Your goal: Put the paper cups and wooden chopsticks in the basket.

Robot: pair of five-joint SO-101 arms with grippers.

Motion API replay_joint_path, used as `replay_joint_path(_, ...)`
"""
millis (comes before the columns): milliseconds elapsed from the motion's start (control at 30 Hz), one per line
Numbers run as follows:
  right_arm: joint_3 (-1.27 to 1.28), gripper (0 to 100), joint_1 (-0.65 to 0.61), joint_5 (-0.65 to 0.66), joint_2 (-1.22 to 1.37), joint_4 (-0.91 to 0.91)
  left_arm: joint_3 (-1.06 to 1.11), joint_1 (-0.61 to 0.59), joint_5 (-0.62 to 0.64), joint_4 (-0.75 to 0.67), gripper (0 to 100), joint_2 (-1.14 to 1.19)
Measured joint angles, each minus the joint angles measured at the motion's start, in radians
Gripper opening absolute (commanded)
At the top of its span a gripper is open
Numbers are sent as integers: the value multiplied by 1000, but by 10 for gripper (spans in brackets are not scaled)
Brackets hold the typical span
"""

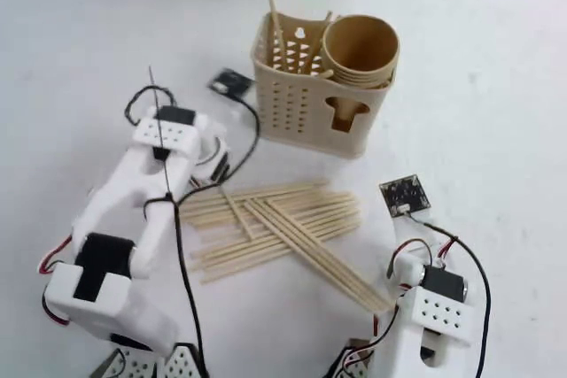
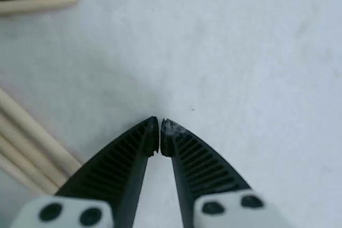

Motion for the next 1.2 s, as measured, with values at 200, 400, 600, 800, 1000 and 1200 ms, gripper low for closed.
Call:
replay_joint_path(200,0,22,0,0,0,0,54,-32,255,-84,199,0)
replay_joint_path(400,0,22,0,0,0,0,58,-29,368,-144,199,0)
replay_joint_path(600,0,22,0,0,0,0,58,-29,417,-153,199,0)
replay_joint_path(800,0,22,0,0,0,0,34,-18,419,-144,196,107)
replay_joint_path(1000,0,21,0,0,0,0,-114,-17,419,-17,101,207)
replay_joint_path(1200,0,21,0,0,0,0,-181,-11,374,5,23,241)
